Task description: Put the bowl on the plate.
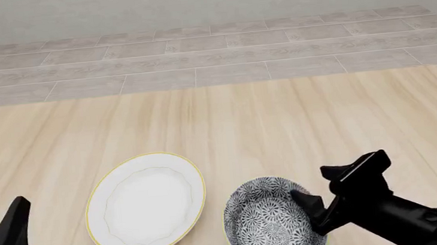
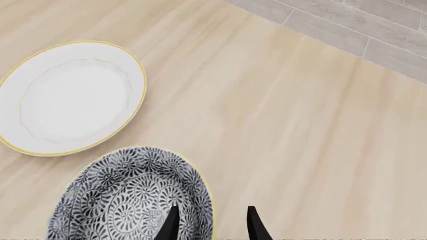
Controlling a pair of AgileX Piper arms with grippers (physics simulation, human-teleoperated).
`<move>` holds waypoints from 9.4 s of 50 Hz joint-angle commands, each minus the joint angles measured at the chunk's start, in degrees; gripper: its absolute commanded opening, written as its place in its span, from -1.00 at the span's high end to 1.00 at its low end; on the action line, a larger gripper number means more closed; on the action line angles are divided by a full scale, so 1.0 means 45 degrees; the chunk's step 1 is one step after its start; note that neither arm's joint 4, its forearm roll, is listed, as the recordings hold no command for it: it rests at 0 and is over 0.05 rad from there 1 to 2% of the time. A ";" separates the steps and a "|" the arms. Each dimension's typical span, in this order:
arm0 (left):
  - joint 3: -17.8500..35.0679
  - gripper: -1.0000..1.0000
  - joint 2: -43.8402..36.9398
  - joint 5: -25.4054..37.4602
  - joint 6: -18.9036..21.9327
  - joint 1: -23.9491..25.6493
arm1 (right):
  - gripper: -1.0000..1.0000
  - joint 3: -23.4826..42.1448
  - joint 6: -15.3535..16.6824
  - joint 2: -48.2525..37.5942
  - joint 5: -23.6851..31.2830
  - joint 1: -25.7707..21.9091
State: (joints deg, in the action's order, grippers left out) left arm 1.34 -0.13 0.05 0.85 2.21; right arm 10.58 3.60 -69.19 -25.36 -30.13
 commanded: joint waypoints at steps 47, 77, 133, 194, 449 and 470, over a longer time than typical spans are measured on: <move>0.0035 -1.00 -0.0037 -0.0006 0.0076 0.0001 | -1.00 -0.0620 -0.0136 -0.3629 -0.3451 -0.0063; 0.0044 -1.00 -0.0023 0.0030 0.0098 -0.0024 | 1.00 -0.0801 0.0397 -0.1862 -0.2211 0.0029; -0.0062 -1.00 -0.0501 -0.0611 0.0105 -0.0020 | 1.00 -0.0114 -0.0119 -0.0088 -0.0375 0.1226; 0.0001 -1.00 -0.0050 -0.0215 0.0116 0.0030 | 1.00 0.3342 -0.2368 0.0952 0.4269 -0.0052; 0.0393 -1.00 0.0023 -0.0202 0.0215 0.0205 | 1.00 1.3221 -0.7062 -0.9587 0.6230 -0.4095; 0.0428 -1.00 0.0024 -0.0180 0.0242 0.0221 | 1.00 1.3188 -0.7109 -0.9750 0.6152 -0.4139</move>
State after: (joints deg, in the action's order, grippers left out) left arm 3.20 -0.02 -0.82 1.86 3.16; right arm 69.72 -28.16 -113.10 2.51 -48.73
